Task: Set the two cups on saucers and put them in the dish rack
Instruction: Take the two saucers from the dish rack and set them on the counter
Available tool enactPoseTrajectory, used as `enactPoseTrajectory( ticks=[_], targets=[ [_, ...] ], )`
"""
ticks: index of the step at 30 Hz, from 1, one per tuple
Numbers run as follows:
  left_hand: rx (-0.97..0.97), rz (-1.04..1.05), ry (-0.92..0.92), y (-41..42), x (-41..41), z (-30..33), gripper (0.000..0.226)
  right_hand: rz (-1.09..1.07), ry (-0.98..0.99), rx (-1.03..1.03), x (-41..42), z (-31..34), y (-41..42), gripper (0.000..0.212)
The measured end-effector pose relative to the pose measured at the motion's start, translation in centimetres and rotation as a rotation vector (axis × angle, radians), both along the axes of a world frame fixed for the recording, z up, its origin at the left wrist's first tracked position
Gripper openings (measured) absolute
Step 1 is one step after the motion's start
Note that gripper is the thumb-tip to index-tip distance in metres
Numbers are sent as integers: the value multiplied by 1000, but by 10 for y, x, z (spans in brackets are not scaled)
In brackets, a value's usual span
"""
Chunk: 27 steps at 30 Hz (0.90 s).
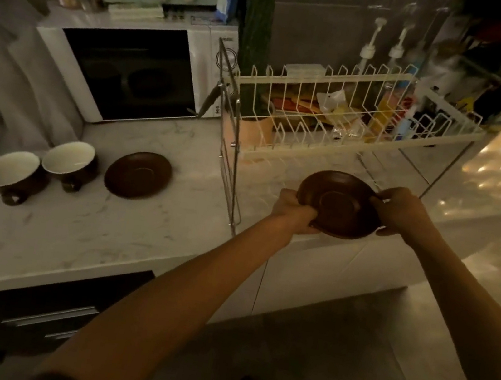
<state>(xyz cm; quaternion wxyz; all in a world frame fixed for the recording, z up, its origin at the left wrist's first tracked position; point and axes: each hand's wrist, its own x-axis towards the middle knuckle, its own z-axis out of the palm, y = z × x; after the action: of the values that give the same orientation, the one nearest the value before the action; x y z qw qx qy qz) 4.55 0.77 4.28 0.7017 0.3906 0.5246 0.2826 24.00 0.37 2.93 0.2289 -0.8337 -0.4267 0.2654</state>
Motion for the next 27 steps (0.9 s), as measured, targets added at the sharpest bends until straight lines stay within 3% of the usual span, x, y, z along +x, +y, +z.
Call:
enactPoseTrajectory(
  ticks=[5,8,10,17,23,27],
  targets=[
    [29,-103,15,-19,-31,-8,31,48,-12,-51,-30,6,-35,28],
    [16,-206,57,-30,-49,-18,66,88,-1,-102,-41,6,-52,27],
    [50,-266,96,-36,-63,-26,70,128,-3,-161,-51,8,-60,25],
    [75,-378,145,-56,-134,-46,43,336,35,-334,-100,6,-71,21],
    [5,-358,181,-65,-210,-60,35,437,219,-346,-158,-6,-69,18],
    [-11,-230,197,-64,-260,-66,47,511,261,-315,-208,-16,-61,17]
  ],
)
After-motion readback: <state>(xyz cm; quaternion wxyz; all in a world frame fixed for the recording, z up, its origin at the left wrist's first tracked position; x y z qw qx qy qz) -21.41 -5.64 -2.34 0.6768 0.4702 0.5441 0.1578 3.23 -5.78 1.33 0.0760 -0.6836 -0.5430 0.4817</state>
